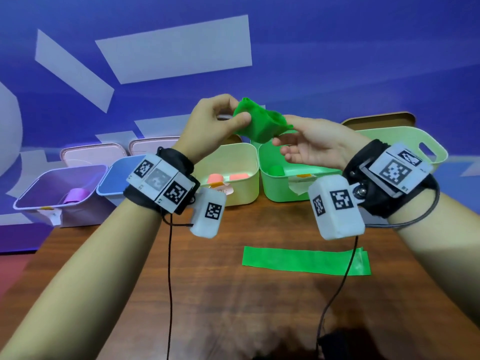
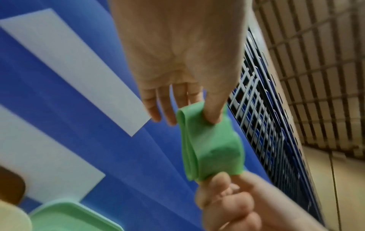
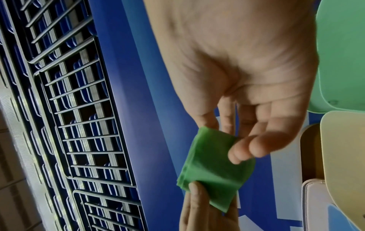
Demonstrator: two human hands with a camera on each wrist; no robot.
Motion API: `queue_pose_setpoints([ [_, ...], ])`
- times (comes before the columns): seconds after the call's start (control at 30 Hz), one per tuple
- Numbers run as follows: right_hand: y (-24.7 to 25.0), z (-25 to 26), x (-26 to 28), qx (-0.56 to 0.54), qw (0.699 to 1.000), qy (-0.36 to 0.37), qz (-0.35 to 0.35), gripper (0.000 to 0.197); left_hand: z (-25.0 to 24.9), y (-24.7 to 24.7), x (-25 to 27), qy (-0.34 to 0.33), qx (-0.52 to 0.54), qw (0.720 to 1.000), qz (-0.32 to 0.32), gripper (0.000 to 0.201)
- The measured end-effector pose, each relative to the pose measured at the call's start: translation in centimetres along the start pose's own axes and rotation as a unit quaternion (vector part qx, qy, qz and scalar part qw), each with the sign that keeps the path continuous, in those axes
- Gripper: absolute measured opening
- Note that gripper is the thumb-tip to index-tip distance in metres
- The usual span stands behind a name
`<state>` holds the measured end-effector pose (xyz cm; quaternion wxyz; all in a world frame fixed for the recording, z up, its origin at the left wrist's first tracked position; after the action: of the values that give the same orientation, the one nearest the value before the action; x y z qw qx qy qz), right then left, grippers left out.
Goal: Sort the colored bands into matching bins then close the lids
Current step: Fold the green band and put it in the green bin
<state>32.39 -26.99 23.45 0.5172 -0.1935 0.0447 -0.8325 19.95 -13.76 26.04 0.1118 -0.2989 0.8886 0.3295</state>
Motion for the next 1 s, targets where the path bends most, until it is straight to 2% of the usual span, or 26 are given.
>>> queue_pose_setpoints([
  [0.13,0.7,-0.6,-0.3,-0.012,1.000,-0.001,0.009,0.039,0.7,-1.4,0.0,0.160,0.126,0.979,0.000,0.022],
  [0.2,1.1,-0.7,-0.6,-0.001,1.000,0.005,0.019,0.048,0.9,-2.0,-0.1,0.210,0.165,0.964,0.002,0.017],
  [0.27,1.6,-0.8,-1.0,0.020,1.000,0.016,0.010,0.045,1.1,-2.5,-0.3,0.242,0.193,0.951,-0.001,0.016],
  [0.37,2.2,-0.7,-1.5,0.055,0.997,0.047,-0.042,0.023,1.4,-3.5,-0.7,0.267,0.214,0.939,-0.008,0.017],
  [0.43,2.8,-0.7,-1.9,0.064,0.992,0.073,-0.076,0.016,1.7,-4.2,-1.1,0.283,0.228,0.932,-0.009,0.018],
  [0.73,7.2,-1.1,-4.9,-0.016,0.991,0.056,-0.122,0.010,3.6,-8.8,-4.6,0.335,0.288,0.895,0.050,0.022],
  [1.0,12.2,-1.3,-7.8,0.043,0.973,0.014,-0.228,0.011,5.5,-12.7,-8.0,0.353,0.243,0.898,0.099,0.020],
])
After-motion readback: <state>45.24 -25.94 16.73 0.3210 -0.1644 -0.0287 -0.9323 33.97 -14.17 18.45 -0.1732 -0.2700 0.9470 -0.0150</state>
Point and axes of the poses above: each hand's wrist, its own x-axis away from the middle knuckle, its own y-axis out of the back of the hand, z = x × y, the point moved 2 cm from there along -x, towards the middle knuckle, and after that the axes turned 2 degrees about -x, right-handed, at the moved point
